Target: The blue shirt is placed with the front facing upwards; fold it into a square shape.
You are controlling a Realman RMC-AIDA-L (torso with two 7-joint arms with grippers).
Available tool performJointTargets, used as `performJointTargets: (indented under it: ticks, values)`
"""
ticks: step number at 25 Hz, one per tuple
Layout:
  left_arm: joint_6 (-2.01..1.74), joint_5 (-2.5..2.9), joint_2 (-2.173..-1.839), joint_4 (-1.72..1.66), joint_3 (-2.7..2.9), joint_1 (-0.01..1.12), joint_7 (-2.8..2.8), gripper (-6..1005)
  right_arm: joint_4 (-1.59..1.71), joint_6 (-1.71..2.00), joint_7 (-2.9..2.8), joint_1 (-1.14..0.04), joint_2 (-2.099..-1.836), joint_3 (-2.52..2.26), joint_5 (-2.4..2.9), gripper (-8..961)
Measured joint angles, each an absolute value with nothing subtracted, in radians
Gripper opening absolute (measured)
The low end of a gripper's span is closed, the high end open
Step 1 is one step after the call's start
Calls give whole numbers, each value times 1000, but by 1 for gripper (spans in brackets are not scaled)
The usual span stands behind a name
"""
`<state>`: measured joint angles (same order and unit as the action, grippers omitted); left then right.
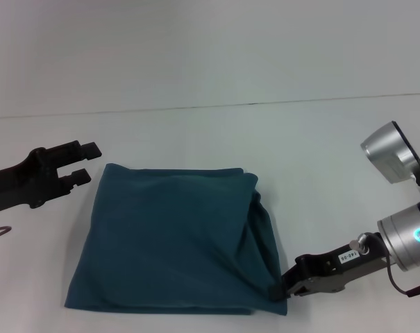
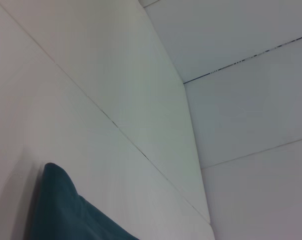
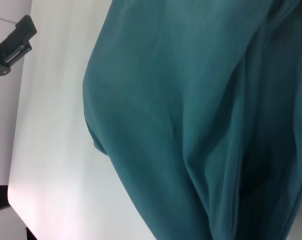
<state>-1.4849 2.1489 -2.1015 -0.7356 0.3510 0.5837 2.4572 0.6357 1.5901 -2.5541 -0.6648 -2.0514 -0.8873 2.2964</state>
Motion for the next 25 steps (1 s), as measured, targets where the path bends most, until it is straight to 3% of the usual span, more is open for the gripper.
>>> performJointTargets:
  ticks: [8, 12, 14, 23, 25]
  values:
    - [-1485, 2140, -2102, -735, 348, 579, 2452, 690, 635, 1575, -2554, -660, -2045, -881, 2296, 52]
    - [-1485, 2140, -2102, -735, 348, 578, 2452, 690, 635, 1574, -2554, -655, -2027, -881, 2296, 86]
    - [-1484, 2139, -2102, -735, 348, 579, 2451, 690, 638, 1574, -2554, -650, -2013, -876, 2294, 160]
    - [-1481, 2126, -2093, -736, 346, 582, 2452, 691, 747, 1576, -2557, -674, -1888, -801, 2294, 497]
    - [-1483, 2126, -2092, -739, 346, 583, 2454, 691, 767, 1572, -2559, -703, -1856, -801, 2313, 499]
